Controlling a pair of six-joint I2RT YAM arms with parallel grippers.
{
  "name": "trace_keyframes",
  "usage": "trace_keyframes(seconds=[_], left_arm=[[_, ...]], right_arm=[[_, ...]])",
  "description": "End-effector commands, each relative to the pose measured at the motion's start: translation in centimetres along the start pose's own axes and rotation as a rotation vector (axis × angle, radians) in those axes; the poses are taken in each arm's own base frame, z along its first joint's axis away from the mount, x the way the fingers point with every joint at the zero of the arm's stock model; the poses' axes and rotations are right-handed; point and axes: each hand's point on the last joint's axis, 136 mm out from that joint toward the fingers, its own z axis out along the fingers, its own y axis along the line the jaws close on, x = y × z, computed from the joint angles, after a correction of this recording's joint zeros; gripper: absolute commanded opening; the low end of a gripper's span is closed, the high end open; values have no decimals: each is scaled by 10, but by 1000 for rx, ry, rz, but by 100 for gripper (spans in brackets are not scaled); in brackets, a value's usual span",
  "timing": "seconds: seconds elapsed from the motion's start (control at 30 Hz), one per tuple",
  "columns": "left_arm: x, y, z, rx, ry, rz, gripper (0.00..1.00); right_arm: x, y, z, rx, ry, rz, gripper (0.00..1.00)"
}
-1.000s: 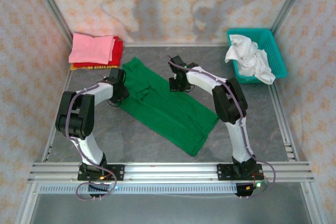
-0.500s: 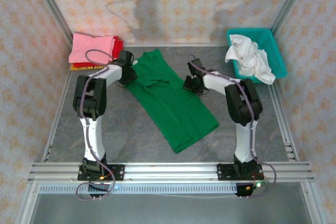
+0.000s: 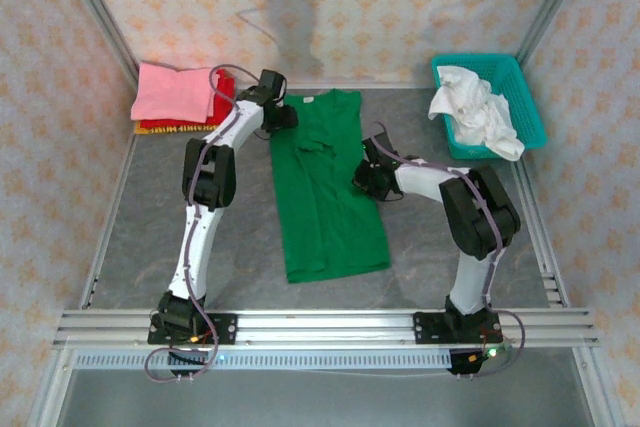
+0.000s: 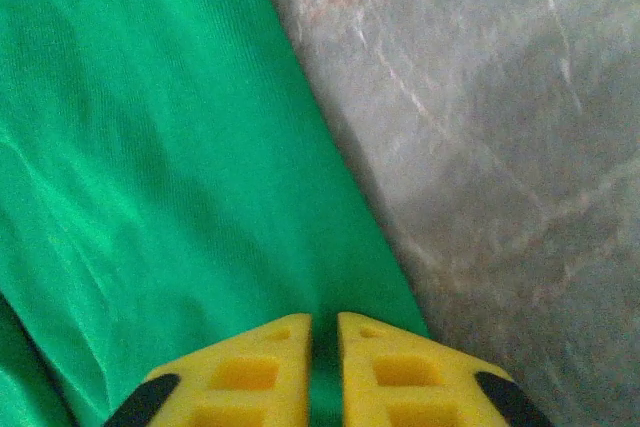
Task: Fold and stack the t-shirts
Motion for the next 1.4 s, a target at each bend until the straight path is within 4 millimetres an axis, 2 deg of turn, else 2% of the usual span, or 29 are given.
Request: trace_keyframes(seconds=[0.0,0.1,0.2,0.27,0.33,0.4,0.43,0.57,0.73,0.83,1.03,1.2,1.3,1.37], left_arm=[[5,0,-34,-1,21,36,48],[4,-1,-69,-2,-48,39,50],[14,-1,-103,-8,-111,24,51],[32,-1,-114,-6,-124,-1,52],[50,-2,-115,-2,-114,-12,52],[63,-1,-107,-8,-110,-8,52],[68,0,-100,-14,-100,-13,51],[69,4,-75,-46,-45,-42,50],[58,2,-45,-71,-19,-80,50],[53,3,-24,-96,10,-91,49],[39,-9,14,-69,57,-76,49],[22,-18,39,-26,66,-51,49],[8,-16,50,28,41,-90,49],[-2,-16,55,80,16,-121,49]], right_arm=[[-9,-1,-29,60,-28,-36,23],[-16,18,-40,19,-22,-116,25],[-23,31,-42,-4,-30,-202,25],[-28,33,-37,22,-19,-249,22],[-32,39,-30,27,-6,-295,21],[-43,43,-26,61,-18,-327,18],[-49,43,-21,85,-30,-340,13],[-76,51,-8,158,-73,-377,0],[-98,64,23,182,-79,-374,0],[-103,69,44,170,-71,-339,0],[-115,66,76,150,-57,-216,0],[-132,56,98,153,-65,-121,0],[-140,62,107,120,-64,-101,0],[-148,67,107,116,-76,-100,0]])
